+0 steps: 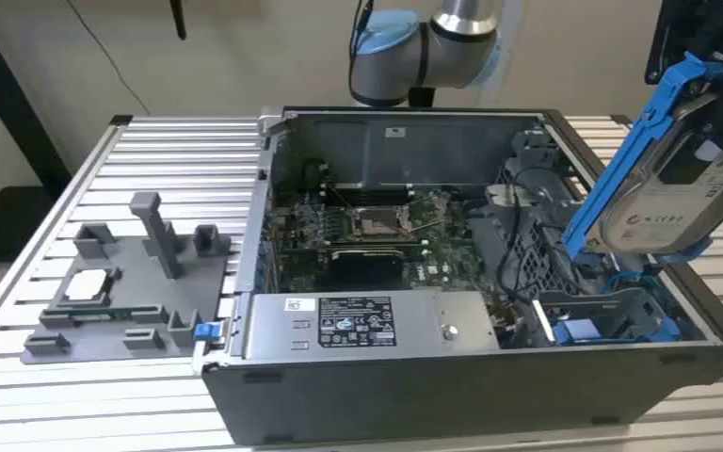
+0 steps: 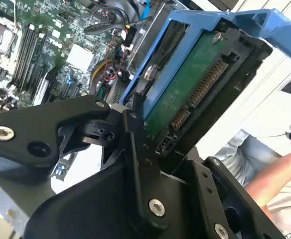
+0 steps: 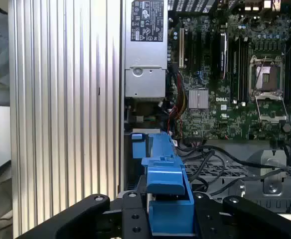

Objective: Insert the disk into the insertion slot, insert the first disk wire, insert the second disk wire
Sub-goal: 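Insert the disk into the insertion slot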

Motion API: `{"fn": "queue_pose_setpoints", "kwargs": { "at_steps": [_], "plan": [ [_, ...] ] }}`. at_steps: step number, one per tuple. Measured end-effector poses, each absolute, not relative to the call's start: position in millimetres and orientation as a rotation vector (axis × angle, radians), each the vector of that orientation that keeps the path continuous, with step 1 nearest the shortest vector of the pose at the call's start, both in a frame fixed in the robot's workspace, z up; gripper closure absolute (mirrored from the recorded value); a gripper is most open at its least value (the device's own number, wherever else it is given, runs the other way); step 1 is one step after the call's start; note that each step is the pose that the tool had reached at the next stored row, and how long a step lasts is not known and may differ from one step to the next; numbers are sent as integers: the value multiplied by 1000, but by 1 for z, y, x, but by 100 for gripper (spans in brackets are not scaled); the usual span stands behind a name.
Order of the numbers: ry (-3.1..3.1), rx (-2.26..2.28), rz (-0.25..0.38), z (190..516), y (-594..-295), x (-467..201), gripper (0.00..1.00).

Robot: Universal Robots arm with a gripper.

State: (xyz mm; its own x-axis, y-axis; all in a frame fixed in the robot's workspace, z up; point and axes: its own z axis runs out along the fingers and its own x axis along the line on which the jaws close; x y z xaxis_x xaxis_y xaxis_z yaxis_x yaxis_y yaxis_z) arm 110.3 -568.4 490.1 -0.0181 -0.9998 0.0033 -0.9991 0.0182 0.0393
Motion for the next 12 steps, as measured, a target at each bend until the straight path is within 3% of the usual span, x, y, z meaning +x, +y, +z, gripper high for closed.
{"fn": "queue_pose_setpoints", "kwargs": {
  "at_steps": [12],
  "plan": [
    [-2220, 2180, -40, 490, -568, 110, 100]
  ]
}}
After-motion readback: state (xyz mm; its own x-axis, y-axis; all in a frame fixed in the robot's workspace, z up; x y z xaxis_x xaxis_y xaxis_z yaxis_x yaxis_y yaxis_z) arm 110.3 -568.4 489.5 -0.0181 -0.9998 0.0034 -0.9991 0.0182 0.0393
